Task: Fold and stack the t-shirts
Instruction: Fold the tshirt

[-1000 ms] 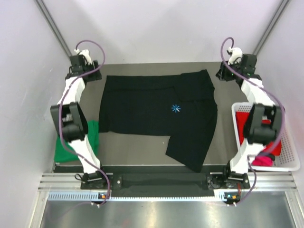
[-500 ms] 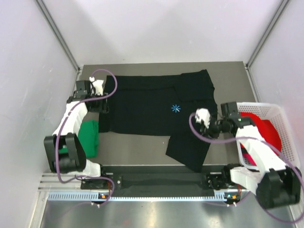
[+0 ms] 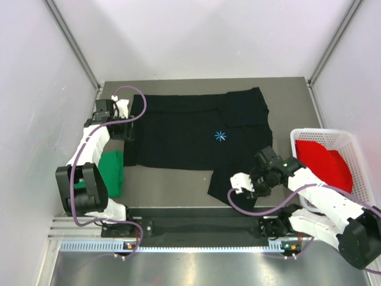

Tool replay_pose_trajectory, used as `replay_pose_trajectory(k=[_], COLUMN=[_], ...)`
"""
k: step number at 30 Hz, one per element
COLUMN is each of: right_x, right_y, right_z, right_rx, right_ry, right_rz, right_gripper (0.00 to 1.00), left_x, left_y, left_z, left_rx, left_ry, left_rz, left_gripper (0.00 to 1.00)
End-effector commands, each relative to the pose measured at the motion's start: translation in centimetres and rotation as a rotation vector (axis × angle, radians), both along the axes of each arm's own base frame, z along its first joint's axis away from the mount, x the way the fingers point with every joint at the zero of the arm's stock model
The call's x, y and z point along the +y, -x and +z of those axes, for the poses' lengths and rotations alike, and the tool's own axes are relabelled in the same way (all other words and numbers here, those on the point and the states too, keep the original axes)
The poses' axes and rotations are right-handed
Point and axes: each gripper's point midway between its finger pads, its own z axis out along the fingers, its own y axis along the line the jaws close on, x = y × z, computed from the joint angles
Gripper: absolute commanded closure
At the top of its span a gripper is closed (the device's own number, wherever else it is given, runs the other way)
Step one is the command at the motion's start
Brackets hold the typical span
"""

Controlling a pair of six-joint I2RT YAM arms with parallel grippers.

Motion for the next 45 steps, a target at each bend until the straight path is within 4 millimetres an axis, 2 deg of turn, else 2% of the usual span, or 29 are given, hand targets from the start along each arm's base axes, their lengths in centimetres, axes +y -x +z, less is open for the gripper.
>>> replay_pose_trajectory(k=[1,3,13,25,27,28,29,33,34,35,39,40,43,45], right_x=[-0.8,-0.8,-0.9,0.3,0.3,0.3,0.3,0.5,0.5,0.4,0.5,1.1,1.5,1.6], right_y=[0.5,0.5,2.0,3.0,3.0,2.9,2.8,2.7,2.6,2.4,1.3,0.4,-0.9,-1.1], right_z=[-0.6,-1.3,-2.6,-4.6,-4.9,-5.1,-5.2,-5.2,-5.2,-5.1,-3.3,-1.9,0.4,1.0], right_rx=[-0.04,-0.043,0.006,0.05,0.046,0.041,0.038,0.041,0.035,0.029,-0.009,-0.037,-0.035,-0.032], right_ry=[0.058,0.073,0.125,0.173,0.187,0.186,0.186,0.186,0.189,0.196,0.165,0.132,0.06,0.041], right_rz=[0.099,0.116,0.186,0.255,0.256,0.254,0.239,0.22,0.214,0.202,0.141,0.114,0.028,0.001], right_gripper=[0.66,0.66,0.62,0.6,0.64,0.74,0.79,0.87,0.96,1.0,1.0,1.0,1.0,1.0], left_x=[0.5,0.6,1.2,1.5,1.5,1.5,1.6,1.7,1.6,1.6,1.2,1.2,1.2,1.0], left_y=[-1.1,-1.2,-1.9,-2.0,-2.0,-2.0,-2.0,-2.0,-2.0,-1.9,-1.5,-1.2,-0.3,0.6], left_z=[1.3,0.7,0.7,0.7,0.7,0.8,0.7,0.9,0.8,0.8,1.4,1.6,2.2,2.4], left_rx=[-0.03,-0.013,0.029,0.041,0.043,0.039,0.04,0.039,0.042,0.043,0.046,0.047,0.048,0.06], left_ry=[-0.016,-0.018,-0.036,-0.048,-0.05,-0.052,-0.054,-0.056,-0.054,-0.053,-0.054,-0.06,-0.092,-0.109], left_rz=[0.006,0.007,0.028,0.039,0.039,0.04,0.041,0.044,0.041,0.042,-0.003,-0.019,-0.083,-0.145], left_gripper=[0.41,0.41,0.4,0.4,0.4,0.4,0.4,0.4,0.4,0.4,0.4,0.4,0.37,0.36])
